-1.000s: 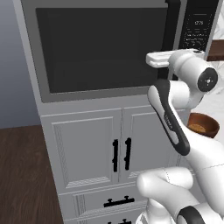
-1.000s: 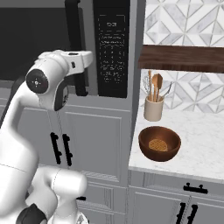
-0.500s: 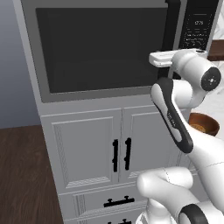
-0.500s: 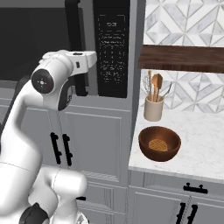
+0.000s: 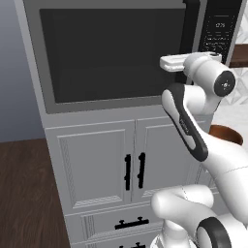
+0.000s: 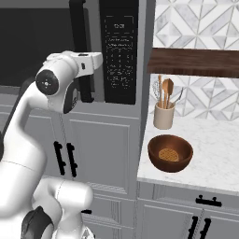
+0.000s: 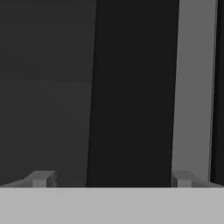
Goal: Open the microwave, place the bowl with waffle inside the microwave, then close the microwave door and turn it on.
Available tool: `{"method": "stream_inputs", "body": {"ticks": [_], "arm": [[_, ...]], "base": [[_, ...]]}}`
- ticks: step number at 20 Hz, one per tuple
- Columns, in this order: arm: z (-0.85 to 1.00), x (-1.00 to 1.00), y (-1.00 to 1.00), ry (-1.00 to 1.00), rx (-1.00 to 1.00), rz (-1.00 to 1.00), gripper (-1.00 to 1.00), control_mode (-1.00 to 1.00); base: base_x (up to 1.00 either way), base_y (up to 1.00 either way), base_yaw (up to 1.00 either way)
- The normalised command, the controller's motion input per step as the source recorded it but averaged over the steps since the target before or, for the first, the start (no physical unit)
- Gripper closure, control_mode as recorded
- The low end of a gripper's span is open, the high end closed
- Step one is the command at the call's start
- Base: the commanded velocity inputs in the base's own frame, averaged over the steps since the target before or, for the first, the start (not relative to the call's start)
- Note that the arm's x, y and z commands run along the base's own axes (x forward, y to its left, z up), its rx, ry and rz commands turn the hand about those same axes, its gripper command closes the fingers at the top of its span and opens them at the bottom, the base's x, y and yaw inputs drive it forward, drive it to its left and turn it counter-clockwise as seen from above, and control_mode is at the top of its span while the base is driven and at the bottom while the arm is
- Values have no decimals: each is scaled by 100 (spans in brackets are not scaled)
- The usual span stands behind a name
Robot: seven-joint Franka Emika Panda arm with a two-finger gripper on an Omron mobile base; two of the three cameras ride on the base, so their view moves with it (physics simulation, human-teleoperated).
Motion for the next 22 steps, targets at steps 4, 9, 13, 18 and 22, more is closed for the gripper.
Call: {"method": "stream_inputs", "body": {"ticks": [4, 9, 13, 18, 22], "arm": [[0, 0, 0, 0, 0, 0, -100, -100], [0, 0, 0, 0, 0, 0, -100, -100], [0, 0, 0, 0, 0, 0, -100, -100], [0, 0, 0, 0, 0, 0, -100, -100], [0, 0, 0, 0, 0, 0, 100, -100]], "base": [[0, 0, 0], [0, 0, 0], [0, 0, 0], [0, 0, 0], [0, 0, 0]]}}
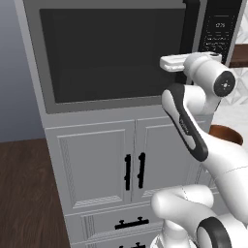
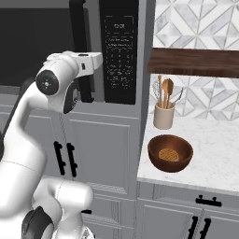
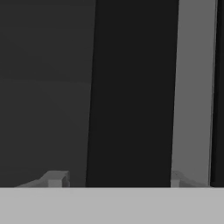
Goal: Open the microwave, place the bowl with waffle inside the microwave, then close the microwave door and turn it on.
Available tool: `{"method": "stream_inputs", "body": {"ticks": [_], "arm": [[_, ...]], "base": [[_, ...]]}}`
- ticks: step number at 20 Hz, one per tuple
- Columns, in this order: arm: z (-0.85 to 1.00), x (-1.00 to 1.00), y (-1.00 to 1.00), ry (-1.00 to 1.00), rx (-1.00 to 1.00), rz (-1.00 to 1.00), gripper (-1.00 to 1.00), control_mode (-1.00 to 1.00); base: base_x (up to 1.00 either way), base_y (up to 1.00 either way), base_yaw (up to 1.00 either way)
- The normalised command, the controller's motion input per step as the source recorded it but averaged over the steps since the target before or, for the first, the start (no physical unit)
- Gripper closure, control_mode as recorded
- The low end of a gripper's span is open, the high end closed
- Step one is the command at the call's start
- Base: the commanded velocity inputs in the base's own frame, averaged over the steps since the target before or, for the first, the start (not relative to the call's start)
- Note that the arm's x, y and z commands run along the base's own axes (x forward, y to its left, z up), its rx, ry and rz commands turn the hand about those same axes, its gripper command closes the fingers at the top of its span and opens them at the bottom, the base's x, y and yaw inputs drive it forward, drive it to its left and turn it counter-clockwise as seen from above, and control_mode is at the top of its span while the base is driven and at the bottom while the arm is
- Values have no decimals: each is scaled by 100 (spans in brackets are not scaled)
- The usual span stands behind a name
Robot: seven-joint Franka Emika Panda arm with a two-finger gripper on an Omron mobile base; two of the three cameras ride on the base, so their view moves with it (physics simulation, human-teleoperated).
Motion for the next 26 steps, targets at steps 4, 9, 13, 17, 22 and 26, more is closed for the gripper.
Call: {"method": "stream_inputs", "body": {"ticks": [4, 9, 13, 17, 22, 26], "arm": [[0, 0, 0, 0, 0, 0, 100, -100], [0, 0, 0, 0, 0, 0, 100, -100], [0, 0, 0, 0, 0, 0, 100, -100], [0, -24, 0, 0, 0, 0, 100, -100], [0, -96, 2, -2, 0, 0, 100, -100], [0, -100, 4, -3, 0, 0, 100, -100]], "base": [[0, 0, 0], [0, 0, 0], [0, 0, 0], [0, 0, 0], [0, 0, 0], [0, 0, 0]]}}
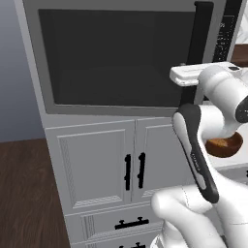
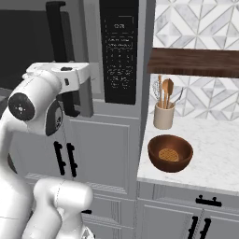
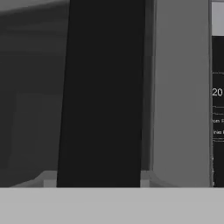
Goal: Open the microwave, place the bowl with waffle inside the microwave, then close the microwave door and turn it on.
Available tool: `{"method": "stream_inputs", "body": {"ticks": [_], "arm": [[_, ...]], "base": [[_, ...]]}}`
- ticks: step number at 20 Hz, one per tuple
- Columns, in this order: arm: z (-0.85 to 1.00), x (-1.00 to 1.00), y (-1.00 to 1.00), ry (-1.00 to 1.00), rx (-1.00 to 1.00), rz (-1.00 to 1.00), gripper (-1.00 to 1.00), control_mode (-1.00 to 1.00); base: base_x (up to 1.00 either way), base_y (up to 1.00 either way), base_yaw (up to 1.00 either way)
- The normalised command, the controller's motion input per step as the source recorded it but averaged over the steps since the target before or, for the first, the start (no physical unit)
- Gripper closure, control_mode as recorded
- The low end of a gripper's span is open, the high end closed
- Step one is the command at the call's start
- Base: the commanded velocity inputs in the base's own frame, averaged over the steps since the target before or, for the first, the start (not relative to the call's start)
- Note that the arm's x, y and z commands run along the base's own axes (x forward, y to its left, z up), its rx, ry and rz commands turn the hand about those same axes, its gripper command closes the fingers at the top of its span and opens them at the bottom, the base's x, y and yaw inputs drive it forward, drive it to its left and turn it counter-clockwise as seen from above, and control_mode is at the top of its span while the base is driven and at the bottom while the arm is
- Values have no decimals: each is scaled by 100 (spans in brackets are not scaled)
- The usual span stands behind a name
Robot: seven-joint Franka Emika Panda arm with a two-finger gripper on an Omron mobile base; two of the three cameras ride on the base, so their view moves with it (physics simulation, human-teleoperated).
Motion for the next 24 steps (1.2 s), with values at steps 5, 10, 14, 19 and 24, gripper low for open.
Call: {"method": "stream_inputs", "body": {"ticks": [5, 10, 14, 19, 24], "arm": [[0, -100, 5, -1, 0, 0, 100, -100], [0, -94, 4, 0, 0, 0, 100, -100], [0, -73, 8, 0, 0, 0, 100, -100], [0, -68, 10, 0, 0, 0, 100, -100], [0, -31, 2, 0, 0, 0, -100, -100]], "base": [[0, 0, 0], [0, 0, 0], [0, 0, 0], [0, 0, 0], [0, 0, 0]]}}
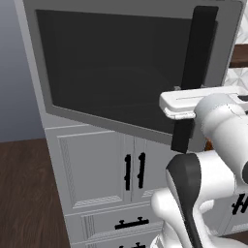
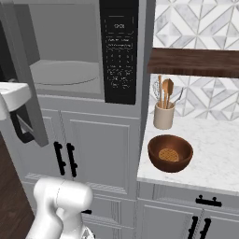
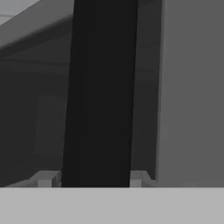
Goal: Open the microwave, place the bowl with waffle inside the microwave, then close the microwave door and turn it on.
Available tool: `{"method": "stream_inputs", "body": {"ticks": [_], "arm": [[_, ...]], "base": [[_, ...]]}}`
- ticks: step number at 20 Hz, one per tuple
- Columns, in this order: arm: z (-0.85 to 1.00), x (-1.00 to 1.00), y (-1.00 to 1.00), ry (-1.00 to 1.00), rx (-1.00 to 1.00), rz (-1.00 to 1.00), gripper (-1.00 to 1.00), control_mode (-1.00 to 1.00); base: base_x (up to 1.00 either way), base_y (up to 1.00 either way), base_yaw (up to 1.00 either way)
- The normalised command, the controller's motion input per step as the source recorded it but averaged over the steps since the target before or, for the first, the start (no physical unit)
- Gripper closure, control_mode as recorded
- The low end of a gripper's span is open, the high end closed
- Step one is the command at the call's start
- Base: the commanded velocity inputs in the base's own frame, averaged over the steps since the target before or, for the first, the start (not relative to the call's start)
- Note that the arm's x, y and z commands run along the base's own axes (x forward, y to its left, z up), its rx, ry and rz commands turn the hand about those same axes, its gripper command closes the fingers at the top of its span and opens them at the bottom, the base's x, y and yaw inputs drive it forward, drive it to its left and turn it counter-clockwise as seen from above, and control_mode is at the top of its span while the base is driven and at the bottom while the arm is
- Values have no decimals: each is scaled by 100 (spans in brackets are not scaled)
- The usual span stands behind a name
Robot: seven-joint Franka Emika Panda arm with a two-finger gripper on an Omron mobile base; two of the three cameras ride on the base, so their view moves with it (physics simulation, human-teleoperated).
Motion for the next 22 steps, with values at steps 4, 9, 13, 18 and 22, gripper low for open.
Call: {"method": "stream_inputs", "body": {"ticks": [4, 9, 13, 18, 22], "arm": [[0, -2, 0, 0, 0, 0, -100, -100], [0, -8, 0, 0, 0, 0, -100, -100], [0, -42, -2, 0, 0, 1, -100, -100], [2, -82, -18, 0, 0, 15, -100, -100], [16, -40, -78, 0, 2, 24, -100, -100]], "base": [[0, 0, 0], [0, 0, 0], [0, 0, 0], [0, 0, 0], [0, 0, 0]]}}
